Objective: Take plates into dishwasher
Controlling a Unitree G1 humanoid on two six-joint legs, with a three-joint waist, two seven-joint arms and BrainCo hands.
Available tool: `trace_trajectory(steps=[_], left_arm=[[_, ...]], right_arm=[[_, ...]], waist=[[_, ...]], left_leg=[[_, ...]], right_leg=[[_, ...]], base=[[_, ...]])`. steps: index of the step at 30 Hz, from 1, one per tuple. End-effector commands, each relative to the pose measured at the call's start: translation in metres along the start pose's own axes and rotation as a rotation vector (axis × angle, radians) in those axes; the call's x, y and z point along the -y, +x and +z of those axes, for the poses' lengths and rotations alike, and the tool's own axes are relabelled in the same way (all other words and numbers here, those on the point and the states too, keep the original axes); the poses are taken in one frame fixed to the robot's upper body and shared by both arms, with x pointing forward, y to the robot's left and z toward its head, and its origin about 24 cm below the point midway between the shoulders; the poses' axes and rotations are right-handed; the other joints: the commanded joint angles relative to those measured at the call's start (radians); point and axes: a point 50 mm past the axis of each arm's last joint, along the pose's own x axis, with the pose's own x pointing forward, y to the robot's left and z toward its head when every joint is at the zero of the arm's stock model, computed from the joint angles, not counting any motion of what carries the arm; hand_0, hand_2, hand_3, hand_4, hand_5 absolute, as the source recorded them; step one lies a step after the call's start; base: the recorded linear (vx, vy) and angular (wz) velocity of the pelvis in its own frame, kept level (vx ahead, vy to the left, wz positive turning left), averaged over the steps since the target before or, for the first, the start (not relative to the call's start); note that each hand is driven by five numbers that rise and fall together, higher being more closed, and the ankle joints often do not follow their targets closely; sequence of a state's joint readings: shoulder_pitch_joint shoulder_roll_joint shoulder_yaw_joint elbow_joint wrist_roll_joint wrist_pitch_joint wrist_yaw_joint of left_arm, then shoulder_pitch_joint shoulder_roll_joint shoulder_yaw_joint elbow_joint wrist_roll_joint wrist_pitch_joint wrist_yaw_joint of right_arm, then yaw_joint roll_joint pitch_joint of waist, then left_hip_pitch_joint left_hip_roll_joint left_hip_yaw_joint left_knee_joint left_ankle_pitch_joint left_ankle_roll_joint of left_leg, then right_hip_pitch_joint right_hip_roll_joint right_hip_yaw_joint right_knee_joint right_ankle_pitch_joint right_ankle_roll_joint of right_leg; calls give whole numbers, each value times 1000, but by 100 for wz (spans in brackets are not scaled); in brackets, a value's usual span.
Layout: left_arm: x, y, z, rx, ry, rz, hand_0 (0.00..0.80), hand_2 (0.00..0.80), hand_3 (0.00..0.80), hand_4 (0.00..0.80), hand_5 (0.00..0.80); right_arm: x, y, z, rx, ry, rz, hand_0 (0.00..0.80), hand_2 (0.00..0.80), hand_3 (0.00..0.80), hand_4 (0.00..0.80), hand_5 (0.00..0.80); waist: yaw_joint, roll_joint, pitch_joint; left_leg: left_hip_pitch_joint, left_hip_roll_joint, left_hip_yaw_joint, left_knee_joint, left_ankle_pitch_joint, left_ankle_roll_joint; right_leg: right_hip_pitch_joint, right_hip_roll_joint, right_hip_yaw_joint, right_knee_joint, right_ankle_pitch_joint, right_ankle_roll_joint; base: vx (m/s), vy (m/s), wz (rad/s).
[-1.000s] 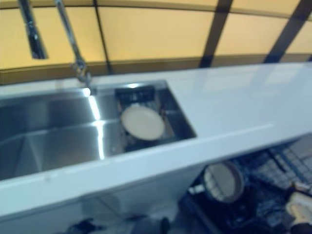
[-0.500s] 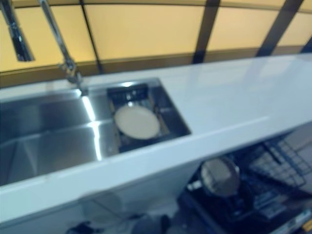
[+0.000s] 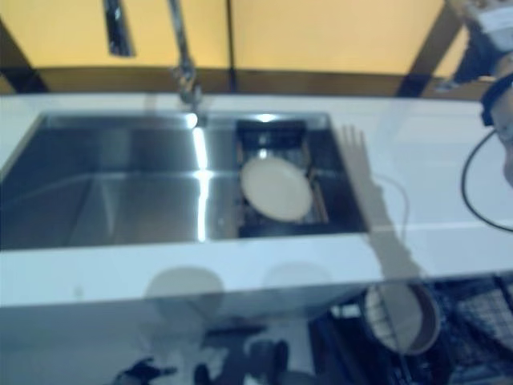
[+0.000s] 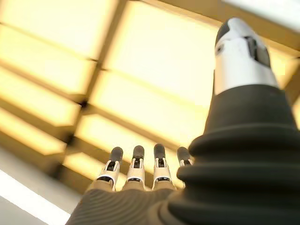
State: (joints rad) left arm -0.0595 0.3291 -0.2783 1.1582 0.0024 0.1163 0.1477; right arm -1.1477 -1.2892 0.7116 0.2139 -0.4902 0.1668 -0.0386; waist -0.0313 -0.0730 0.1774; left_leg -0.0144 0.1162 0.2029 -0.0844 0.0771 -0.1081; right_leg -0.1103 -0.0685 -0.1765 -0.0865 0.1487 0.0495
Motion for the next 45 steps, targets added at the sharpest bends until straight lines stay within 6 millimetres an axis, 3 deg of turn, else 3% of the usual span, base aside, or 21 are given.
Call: trace_trajectory(steps=[1, 9, 20, 45], left_arm=[[-24, 3, 25, 69, -22, 66, 0, 0, 0, 0, 0], [-26, 2, 34, 121, -59, 76, 0, 0, 0, 0, 0], [-30, 1, 36, 169, -60, 73, 0, 0, 0, 0, 0], [-28, 0, 45, 195, -49, 63, 0, 0, 0, 0, 0]], right_arm=[[41, 14, 15, 57, -47, -117, 0, 0, 0, 0, 0], [26, 21, 43, 148, -64, -37, 0, 0, 0, 0, 0], [2, 13, 54, 194, -44, 41, 0, 0, 0, 0, 0], [-2, 14, 82, 271, -49, 88, 0, 0, 0, 0, 0]], waist=[[34, -26, 72], [71, -12, 134], [83, 7, 179], [95, 9, 203]], left_leg=[[-35, -20, -23, -3, -19, 10], [-85, -30, -48, -3, -1, 8], [-103, -43, -55, -3, 1, 10], [-102, -44, -51, -3, -1, 10]], right_leg=[[35, -31, -22, -1, -50, 92], [16, -37, -63, -1, -50, 85], [8, -46, -79, -1, -50, 87], [9, -44, -74, -1, -53, 88]], base=[[-67, 9, 24], [-54, 14, 17], [-13, 6, 5], [0, 0, 0]])
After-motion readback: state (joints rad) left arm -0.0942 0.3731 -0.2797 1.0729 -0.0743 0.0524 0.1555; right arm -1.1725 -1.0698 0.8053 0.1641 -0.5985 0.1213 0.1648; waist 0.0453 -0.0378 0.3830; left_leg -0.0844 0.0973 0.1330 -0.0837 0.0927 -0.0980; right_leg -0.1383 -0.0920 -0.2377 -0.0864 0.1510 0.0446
